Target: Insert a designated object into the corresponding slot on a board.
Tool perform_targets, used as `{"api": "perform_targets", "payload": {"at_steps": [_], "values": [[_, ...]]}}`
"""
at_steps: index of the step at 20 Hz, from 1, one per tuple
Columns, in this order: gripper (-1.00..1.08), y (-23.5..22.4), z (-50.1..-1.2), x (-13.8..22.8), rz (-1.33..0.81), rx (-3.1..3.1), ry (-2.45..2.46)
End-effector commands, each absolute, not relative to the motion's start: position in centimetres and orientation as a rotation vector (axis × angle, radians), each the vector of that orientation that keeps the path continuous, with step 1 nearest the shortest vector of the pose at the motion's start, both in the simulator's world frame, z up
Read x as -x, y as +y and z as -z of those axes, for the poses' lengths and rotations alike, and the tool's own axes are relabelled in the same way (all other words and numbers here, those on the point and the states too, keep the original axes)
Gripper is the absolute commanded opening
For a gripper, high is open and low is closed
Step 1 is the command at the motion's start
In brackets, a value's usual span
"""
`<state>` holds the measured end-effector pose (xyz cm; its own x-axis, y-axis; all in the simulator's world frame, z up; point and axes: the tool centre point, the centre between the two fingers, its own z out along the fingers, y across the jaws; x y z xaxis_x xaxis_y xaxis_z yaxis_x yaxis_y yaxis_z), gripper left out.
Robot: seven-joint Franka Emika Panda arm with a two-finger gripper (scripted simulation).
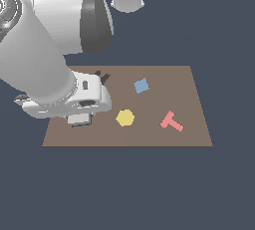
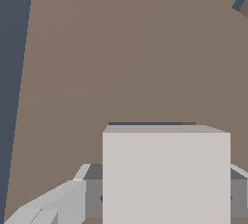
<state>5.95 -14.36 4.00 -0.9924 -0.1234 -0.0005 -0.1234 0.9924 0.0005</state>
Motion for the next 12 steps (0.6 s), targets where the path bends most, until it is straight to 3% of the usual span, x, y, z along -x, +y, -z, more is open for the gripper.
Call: {"api": "perform_targets", "payload": {"at_steps": [1,5,6,12], "values": [[-1.0,-14.38,-3.82,-5.97,-0.001,0.195,3.135],[-1.0,-14.37,-3.07,-6.02,0.0,0.2,3.134],[1.0,-14.37,-3.07,-6.02,0.0,0.2,3.134],[1.0,-14.37,-3.07,-6.02,0.0,0.2,3.134]]}}
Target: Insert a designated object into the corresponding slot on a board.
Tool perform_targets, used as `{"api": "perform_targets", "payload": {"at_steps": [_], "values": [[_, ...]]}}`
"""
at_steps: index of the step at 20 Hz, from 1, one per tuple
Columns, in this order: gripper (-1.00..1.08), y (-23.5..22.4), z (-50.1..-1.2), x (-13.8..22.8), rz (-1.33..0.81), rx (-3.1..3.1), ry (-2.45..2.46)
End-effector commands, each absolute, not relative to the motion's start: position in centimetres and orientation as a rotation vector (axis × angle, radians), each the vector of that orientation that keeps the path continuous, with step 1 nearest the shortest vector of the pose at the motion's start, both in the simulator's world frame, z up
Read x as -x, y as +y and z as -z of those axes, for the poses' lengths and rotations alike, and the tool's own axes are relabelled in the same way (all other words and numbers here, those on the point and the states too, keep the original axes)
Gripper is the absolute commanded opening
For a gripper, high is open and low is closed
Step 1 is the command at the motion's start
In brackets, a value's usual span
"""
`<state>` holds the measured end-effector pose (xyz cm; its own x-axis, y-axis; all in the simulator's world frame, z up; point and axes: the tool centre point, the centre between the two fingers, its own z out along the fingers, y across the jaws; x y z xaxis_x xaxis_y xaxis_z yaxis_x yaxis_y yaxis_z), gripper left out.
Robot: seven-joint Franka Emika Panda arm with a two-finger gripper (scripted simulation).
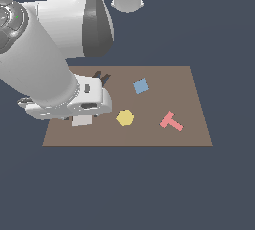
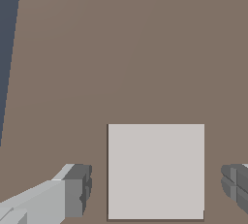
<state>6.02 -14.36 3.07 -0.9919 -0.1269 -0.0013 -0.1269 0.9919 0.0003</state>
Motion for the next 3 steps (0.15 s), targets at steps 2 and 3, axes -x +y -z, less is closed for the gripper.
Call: {"api": "perform_targets", "payload": {"at_steps": [2,3], "values": [[1.0,-14.37,-3.07,-6.02,0.0,0.2,3.134],[1.0,-14.37,-3.07,-6.02,0.0,0.2,3.134]]}}
